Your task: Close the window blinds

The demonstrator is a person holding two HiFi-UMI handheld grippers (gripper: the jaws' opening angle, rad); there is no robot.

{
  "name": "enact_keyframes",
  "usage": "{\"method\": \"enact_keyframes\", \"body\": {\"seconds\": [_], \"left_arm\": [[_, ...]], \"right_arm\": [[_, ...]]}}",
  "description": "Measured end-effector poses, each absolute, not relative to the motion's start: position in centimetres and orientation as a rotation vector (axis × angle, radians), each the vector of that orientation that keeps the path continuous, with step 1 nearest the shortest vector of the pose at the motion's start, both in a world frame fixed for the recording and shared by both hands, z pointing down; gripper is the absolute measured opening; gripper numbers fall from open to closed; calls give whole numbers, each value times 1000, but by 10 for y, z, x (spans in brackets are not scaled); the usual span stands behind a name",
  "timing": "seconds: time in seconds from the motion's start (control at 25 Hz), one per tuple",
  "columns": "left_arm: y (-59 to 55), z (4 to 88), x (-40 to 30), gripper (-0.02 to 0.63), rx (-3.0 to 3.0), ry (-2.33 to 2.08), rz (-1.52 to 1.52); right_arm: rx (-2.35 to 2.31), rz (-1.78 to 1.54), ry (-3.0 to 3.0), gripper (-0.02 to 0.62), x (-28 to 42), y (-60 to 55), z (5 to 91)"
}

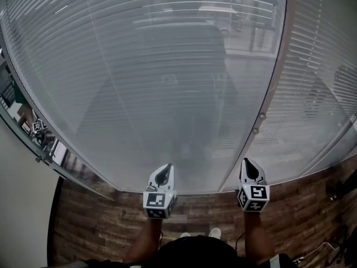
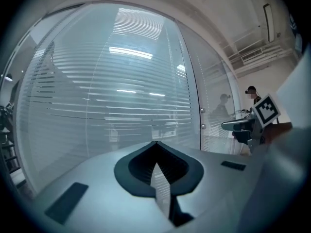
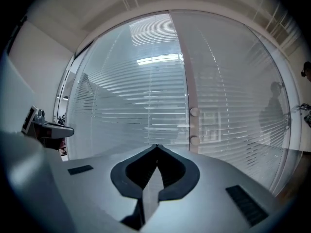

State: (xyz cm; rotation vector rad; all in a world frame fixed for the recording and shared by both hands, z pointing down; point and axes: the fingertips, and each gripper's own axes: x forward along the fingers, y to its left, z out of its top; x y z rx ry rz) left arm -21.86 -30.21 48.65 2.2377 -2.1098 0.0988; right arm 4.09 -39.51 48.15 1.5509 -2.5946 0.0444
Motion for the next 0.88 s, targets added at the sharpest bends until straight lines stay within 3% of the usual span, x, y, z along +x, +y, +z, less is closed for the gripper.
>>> {"method": "enact_keyframes", "body": {"seconds": [0.24,0.56,0.88], "left_arm": [[-277,491,-236,0,2212,-2096,93],[-223,490,-205,0,2273,-2047,86],[-212,480,-207,0,2231,-2011,-11]], "right_arm": [[1546,66,-2536,3,25,-370,501],[1556,16,-2517,3,19,-309,490],[1443,32,-2636,3,-27,-278,485]]}}
